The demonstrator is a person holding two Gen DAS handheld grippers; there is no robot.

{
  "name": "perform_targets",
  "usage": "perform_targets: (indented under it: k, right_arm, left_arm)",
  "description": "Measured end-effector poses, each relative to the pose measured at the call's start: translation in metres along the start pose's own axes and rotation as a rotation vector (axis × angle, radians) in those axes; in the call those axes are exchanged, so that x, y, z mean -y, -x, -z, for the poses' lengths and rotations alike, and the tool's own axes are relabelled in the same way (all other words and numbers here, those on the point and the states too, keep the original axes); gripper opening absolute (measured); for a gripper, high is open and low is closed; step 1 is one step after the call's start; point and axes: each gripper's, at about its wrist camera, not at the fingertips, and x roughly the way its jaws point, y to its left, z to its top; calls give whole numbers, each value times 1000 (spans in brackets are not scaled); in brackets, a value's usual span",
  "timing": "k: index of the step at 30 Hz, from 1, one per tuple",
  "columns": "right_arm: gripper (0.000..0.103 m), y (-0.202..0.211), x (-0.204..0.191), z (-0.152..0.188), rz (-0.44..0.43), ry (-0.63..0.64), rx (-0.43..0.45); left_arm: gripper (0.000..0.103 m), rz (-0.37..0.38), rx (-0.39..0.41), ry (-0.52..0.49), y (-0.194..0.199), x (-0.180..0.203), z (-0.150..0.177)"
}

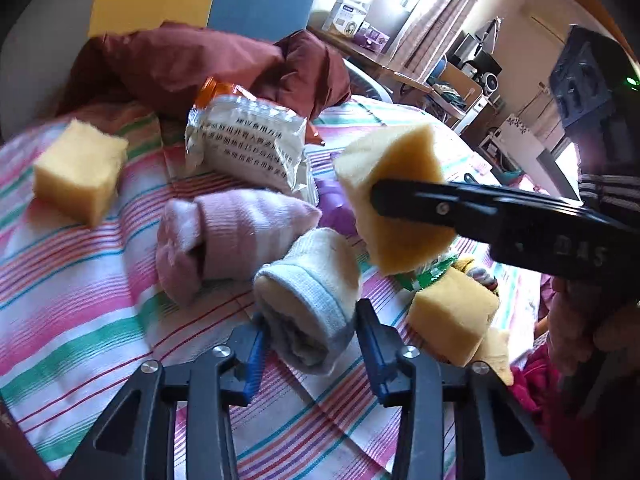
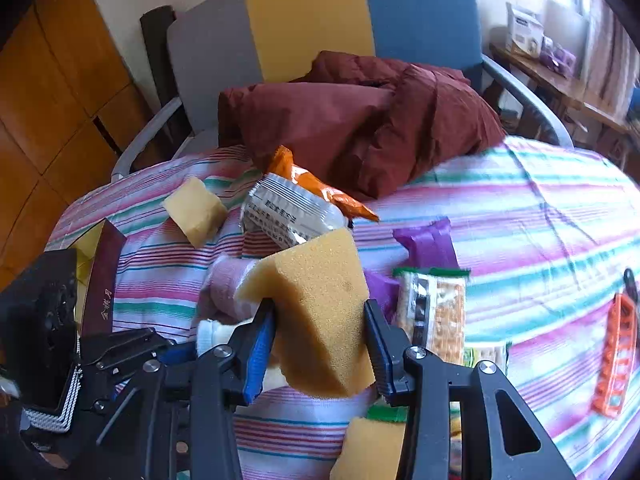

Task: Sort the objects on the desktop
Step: 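Carry the grey sock and yellow sponge into the gold tray and release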

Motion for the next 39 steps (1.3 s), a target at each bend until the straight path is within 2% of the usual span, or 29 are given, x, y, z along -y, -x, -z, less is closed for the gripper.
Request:
perform_targets:
  k: [2,6,8,11,15,22,24,27,32,39]
  right_arm:
    - [44,0,8,2,9,-45,2]
    - [44,9,18,1,-8,-119,52]
    - [44,16,11,1,-12,-89,79]
    - [44,19,-13,1,-36,-17,91]
    - [44,27,-65,10,-93,77,80]
    - [44,34,-189,28,-231,248,77]
    - [44,29,-213,32,-256,271,69]
    - [44,22,-248,39,-295,298,51]
    - [44,15,-292,50,-331,334,39]
    - [45,-10,-313,54,-277,374,-20]
  left_arm:
    - [37,29,-8,3,4,1,1]
    - [37,17,52,26,36,-1,13]
    - [37,-20,116,45,63,-5,25]
    - [37,-97,168,101,99,-18,47]
    - [37,-222,229,171,158,-49,86]
    - [37,-380,341,333,238,-105,135]
    - [37,-425,364,384,257,-122,151]
    - [37,-484,386,431,275,-140,171]
    - [37,-518,391,456,281,-150,189]
    - [38,-553,375,413,263,-147,189]
